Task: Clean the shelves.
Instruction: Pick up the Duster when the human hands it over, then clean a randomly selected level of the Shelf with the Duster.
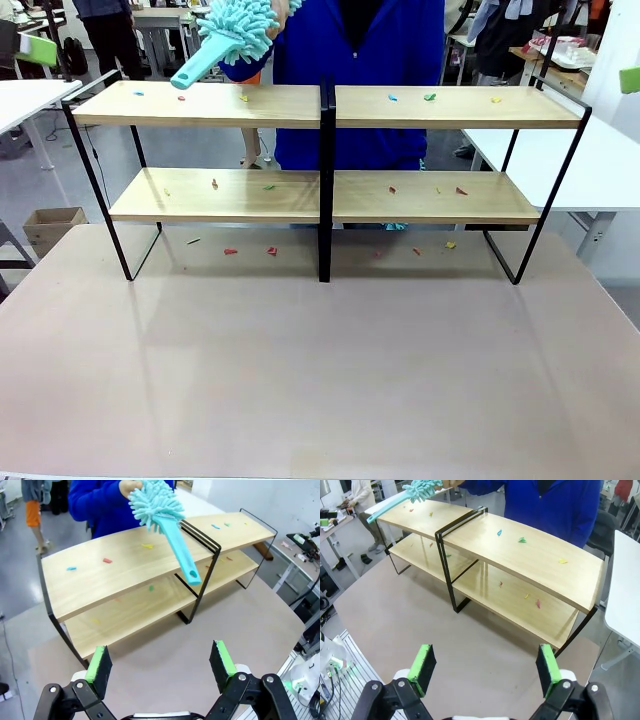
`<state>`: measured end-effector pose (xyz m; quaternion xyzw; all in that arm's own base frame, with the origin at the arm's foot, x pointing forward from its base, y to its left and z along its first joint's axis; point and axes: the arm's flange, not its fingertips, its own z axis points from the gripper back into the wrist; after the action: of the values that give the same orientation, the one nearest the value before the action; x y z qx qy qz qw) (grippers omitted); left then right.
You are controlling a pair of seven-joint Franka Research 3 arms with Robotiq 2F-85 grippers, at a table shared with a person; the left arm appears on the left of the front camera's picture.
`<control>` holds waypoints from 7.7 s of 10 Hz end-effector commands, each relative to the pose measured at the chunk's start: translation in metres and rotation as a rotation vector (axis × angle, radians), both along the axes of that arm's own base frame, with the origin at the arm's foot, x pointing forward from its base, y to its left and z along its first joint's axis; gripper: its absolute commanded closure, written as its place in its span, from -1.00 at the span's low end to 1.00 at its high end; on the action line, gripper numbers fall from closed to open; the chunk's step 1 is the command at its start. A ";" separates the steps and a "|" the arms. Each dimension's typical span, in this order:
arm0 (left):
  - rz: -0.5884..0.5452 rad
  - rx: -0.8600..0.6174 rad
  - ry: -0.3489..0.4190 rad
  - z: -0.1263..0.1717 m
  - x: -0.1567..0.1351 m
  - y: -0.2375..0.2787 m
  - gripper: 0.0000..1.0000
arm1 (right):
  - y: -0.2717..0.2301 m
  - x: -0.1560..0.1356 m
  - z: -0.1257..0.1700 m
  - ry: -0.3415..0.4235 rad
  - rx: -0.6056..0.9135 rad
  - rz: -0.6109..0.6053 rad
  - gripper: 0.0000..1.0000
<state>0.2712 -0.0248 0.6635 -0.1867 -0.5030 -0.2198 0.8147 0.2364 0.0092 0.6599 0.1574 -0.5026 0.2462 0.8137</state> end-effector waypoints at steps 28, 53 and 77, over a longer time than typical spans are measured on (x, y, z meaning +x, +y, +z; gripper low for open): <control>-0.399 -0.402 0.743 -0.023 0.231 -0.110 -1.00 | 0.000 0.000 0.000 0.000 0.000 0.000 -1.00; -0.559 0.047 0.464 -0.003 0.005 0.106 1.00 | 0.000 0.000 0.000 0.000 0.000 0.000 -1.00; -0.711 0.179 0.538 -0.046 -0.088 0.077 0.75 | 0.000 0.000 0.000 0.000 0.000 0.000 -1.00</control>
<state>0.1753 0.0103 0.5942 -0.2858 -0.1069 -0.5001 0.8104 0.2361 0.0092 0.6601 0.1560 -0.5029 0.2458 0.8138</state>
